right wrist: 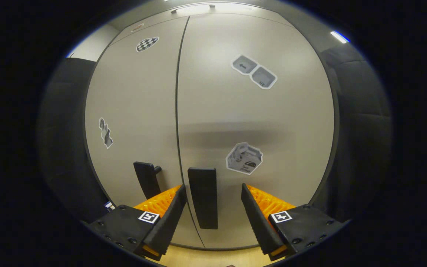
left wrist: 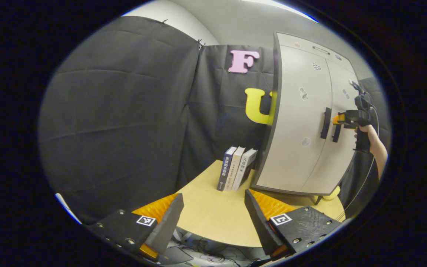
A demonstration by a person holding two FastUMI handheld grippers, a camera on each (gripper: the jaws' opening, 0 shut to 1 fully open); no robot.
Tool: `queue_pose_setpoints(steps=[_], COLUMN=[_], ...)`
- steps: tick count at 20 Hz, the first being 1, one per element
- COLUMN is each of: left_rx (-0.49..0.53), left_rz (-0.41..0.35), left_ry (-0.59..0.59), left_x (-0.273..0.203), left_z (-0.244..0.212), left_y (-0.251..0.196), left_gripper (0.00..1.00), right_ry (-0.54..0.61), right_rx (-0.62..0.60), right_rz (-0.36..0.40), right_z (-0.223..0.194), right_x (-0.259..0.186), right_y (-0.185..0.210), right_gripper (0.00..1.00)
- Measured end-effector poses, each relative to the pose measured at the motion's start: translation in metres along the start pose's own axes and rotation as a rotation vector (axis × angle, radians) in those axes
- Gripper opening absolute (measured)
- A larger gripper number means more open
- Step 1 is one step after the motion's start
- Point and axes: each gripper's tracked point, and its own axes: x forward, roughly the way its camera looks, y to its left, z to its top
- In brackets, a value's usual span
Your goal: Open the right door of the double-door shoe cabinet with the right hand, and open the left door with the left hand.
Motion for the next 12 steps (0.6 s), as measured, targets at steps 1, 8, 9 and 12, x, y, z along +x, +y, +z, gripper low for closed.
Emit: queue_pose_setpoints(steps=[1, 8, 9, 12], left_rx=[-0.004, 0.002, 0.007, 0.040], left_rz=[-0.004, -0.022, -0.027, -0.030], left_ry=[0.000, 0.007, 0.005, 0.011], left_x=[0.000, 0.005, 0.002, -0.002], left_z=[-0.001, -0.007, -0.007, -0.013], left_y=[-0.002, -0.009, -0.010, -0.010], left_gripper=[0.95, 0.96, 0.96, 0.96], right_ry=[0.018, 0.044, 0.035, 0.012], right_rx=[0.007, 0.158, 0.134, 0.084], right_rz=[0.002, -0.003, -0.008, 0.014], right_z=[-0.004, -0.005, -0.008, -0.006], right_x=[0.004, 0.003, 0.010, 0.011], right_y=[0.002, 0.007, 0.007, 0.006], right_gripper=[0.78, 0.39, 0.36, 0.22])
